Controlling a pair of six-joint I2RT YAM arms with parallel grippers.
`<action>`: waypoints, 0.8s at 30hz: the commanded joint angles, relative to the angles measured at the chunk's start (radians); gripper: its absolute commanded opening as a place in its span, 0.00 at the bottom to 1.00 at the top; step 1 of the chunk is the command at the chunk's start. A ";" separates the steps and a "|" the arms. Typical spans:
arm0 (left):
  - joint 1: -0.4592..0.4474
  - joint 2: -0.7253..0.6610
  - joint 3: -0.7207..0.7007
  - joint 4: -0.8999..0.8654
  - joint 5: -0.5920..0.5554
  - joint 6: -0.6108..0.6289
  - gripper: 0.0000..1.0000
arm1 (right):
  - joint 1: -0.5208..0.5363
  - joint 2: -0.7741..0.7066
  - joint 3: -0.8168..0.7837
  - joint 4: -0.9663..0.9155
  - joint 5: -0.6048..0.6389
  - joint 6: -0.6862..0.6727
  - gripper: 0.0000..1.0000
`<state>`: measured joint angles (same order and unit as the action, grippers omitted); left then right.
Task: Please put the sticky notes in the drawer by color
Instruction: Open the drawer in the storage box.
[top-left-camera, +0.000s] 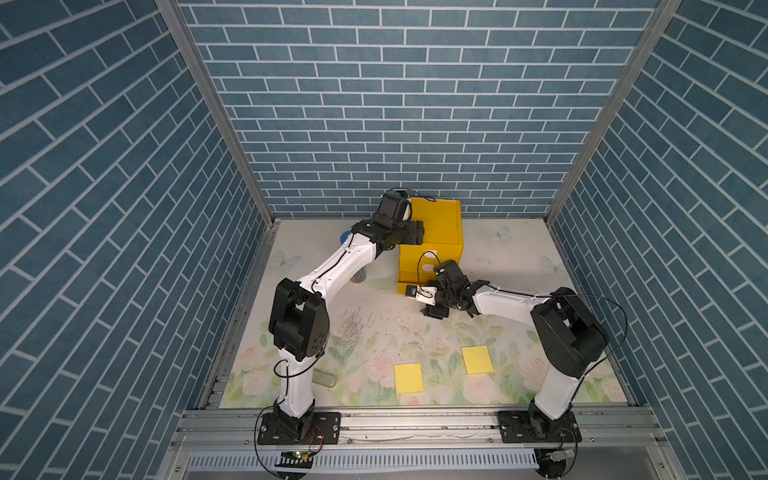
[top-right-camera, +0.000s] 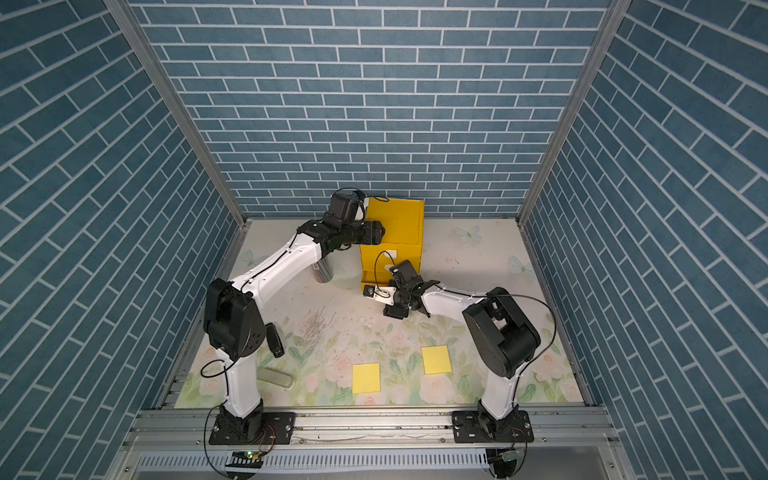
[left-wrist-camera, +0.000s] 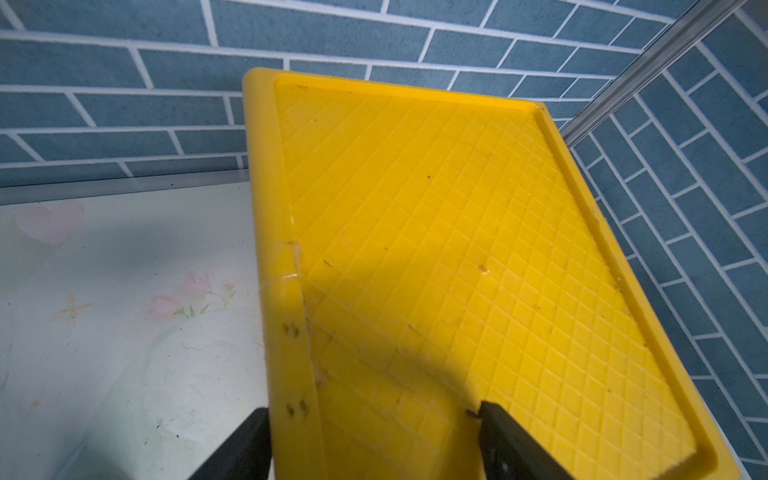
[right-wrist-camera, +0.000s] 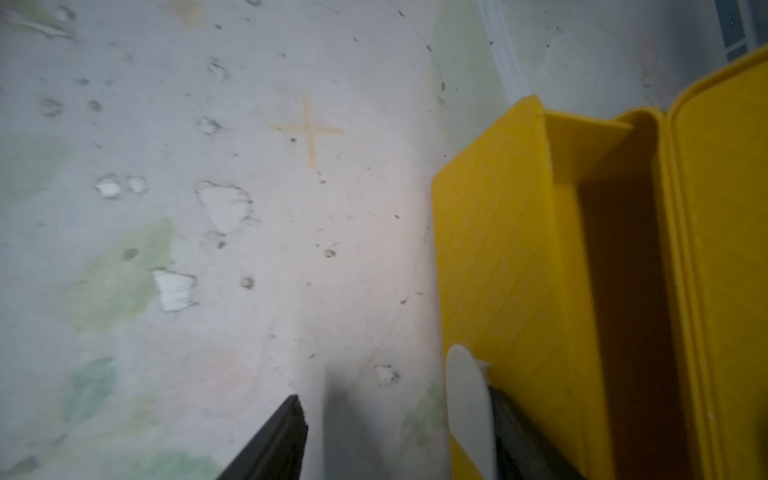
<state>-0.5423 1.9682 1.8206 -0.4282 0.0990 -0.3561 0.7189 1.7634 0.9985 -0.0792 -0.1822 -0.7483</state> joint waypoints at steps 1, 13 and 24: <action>-0.024 0.003 -0.040 -0.069 0.038 -0.006 0.81 | 0.081 -0.070 -0.096 -0.091 0.005 0.110 0.69; -0.025 -0.032 -0.079 -0.047 0.053 -0.014 0.81 | 0.179 -0.168 -0.174 -0.074 0.059 0.202 0.73; -0.035 -0.076 0.039 -0.018 0.117 -0.054 0.93 | 0.176 -0.284 -0.161 0.074 0.086 0.291 0.78</action>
<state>-0.5526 1.9339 1.8099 -0.4522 0.1436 -0.3920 0.8932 1.5257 0.8276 -0.0677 -0.1116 -0.5083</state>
